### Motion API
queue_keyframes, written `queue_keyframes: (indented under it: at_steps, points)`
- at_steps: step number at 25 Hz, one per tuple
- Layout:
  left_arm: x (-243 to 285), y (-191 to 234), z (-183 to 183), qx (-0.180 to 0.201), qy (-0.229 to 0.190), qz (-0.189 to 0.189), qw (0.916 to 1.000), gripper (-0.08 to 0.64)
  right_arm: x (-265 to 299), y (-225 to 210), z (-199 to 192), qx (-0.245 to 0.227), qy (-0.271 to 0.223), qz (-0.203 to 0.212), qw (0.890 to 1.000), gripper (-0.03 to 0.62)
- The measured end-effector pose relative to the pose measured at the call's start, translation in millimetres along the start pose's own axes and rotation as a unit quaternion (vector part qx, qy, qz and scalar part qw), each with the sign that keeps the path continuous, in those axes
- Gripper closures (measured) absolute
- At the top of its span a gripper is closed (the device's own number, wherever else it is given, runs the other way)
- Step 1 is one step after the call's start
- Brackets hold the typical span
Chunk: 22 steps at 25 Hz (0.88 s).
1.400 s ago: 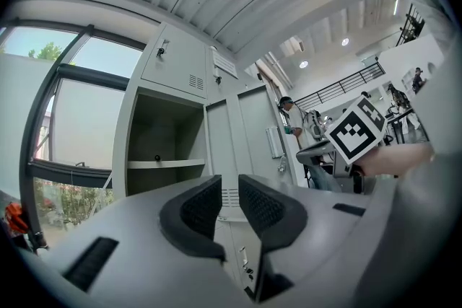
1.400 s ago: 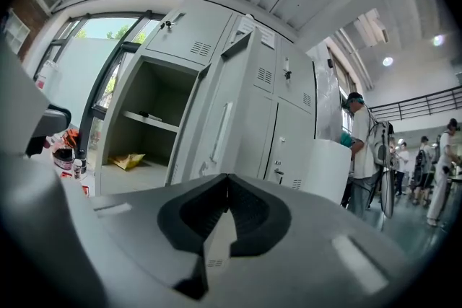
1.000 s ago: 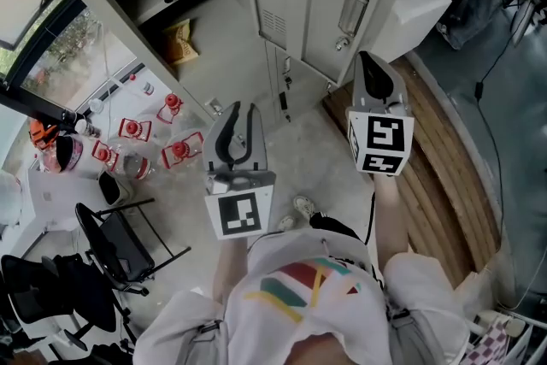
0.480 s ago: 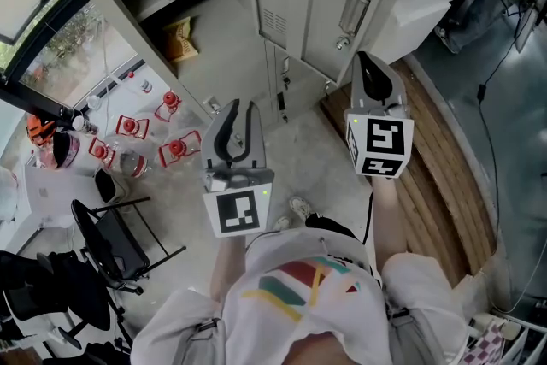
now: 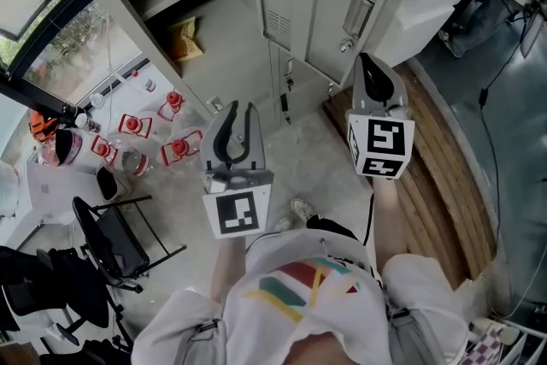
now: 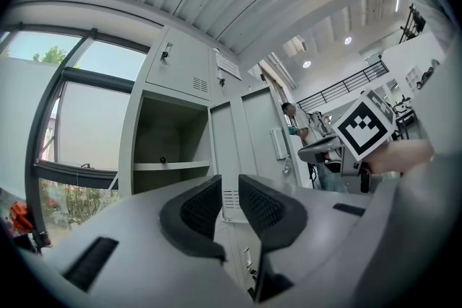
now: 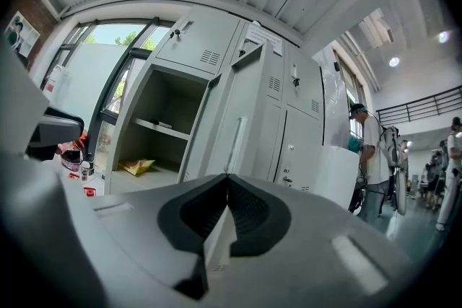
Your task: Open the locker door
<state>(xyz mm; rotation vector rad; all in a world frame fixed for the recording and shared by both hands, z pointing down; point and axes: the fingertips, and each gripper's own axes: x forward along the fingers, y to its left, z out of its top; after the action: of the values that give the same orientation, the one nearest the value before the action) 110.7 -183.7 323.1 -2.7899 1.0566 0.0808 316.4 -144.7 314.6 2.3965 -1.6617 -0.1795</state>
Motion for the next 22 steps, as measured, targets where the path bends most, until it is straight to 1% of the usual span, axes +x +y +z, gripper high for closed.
queue_keyframes:
  at_steps: [6, 10, 14, 18, 22]
  points:
    - [-1, 1, 1, 0.003, -0.002, 0.001, 1.0000, 0.499, -1, 0, 0, -0.003, -0.003, -0.001, 1.000, 0.588]
    - [0, 1, 3, 0.007, -0.002, 0.000, 1.0000, 0.499, -2, 0, 18, 0.005, -0.023, 0.000, 1.000, 0.588]
    - [-1, 1, 5, 0.013, -0.003, 0.004, 0.9999, 0.499, -9, 6, 41, 0.007, -0.055, 0.007, 0.998, 0.588]
    - [-4, 5, 9, 0.014, -0.007, 0.011, 0.9998, 0.499, -23, 23, 56, 0.005, -0.089, 0.027, 0.996, 0.588]
    - [-9, 16, 13, 0.011, -0.013, 0.031, 0.9994, 0.500, -36, 60, 70, 0.001, -0.125, 0.066, 0.990, 0.588]
